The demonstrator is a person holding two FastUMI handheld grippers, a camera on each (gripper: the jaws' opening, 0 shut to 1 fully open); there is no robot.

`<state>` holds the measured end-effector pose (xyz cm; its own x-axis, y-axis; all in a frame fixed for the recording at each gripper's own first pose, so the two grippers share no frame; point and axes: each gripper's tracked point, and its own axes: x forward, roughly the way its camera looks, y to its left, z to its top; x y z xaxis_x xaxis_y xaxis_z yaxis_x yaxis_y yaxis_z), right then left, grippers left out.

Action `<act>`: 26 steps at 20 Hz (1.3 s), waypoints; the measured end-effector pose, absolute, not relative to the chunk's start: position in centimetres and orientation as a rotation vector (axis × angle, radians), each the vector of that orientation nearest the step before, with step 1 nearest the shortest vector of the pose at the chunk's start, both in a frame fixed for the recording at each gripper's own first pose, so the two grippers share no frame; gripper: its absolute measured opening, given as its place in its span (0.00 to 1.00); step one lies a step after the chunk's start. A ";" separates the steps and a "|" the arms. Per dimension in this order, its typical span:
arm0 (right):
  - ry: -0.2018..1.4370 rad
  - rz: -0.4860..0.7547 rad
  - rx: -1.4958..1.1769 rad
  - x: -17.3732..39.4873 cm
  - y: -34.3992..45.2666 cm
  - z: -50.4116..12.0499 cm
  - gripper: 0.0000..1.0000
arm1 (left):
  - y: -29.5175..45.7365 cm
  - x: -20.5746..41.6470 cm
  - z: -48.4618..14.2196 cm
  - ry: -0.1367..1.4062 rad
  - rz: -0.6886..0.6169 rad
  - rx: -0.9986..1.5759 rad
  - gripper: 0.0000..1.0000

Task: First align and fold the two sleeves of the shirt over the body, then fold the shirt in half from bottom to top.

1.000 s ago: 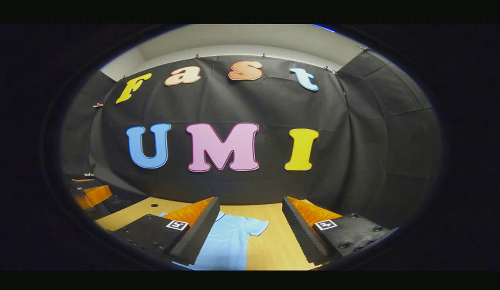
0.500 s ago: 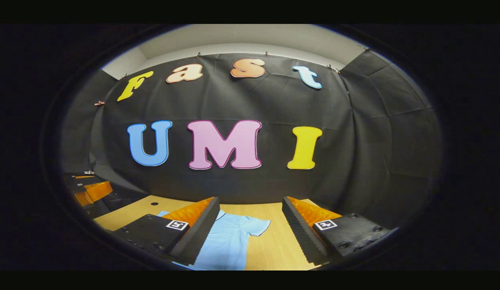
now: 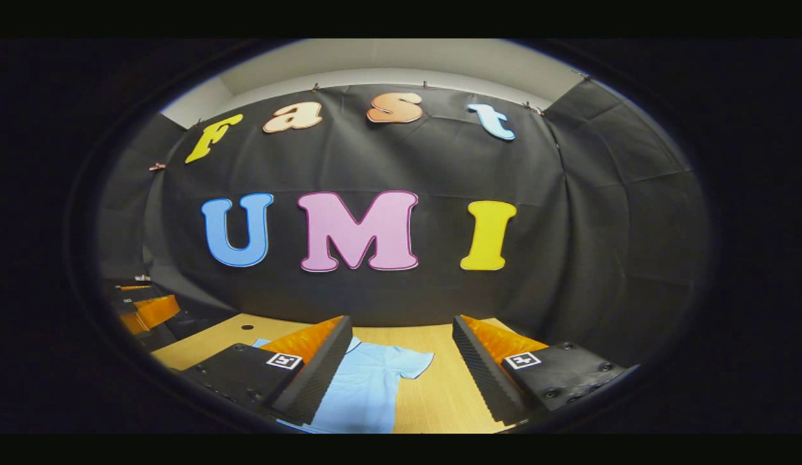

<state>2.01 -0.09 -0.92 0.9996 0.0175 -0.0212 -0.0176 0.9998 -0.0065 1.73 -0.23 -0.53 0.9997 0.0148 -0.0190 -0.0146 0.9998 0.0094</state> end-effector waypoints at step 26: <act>0.621 0.081 -0.068 26.0 -4.8 -26.5 0.95 | 3.8 7.9 -6.7 0.206 0.287 0.009 0.99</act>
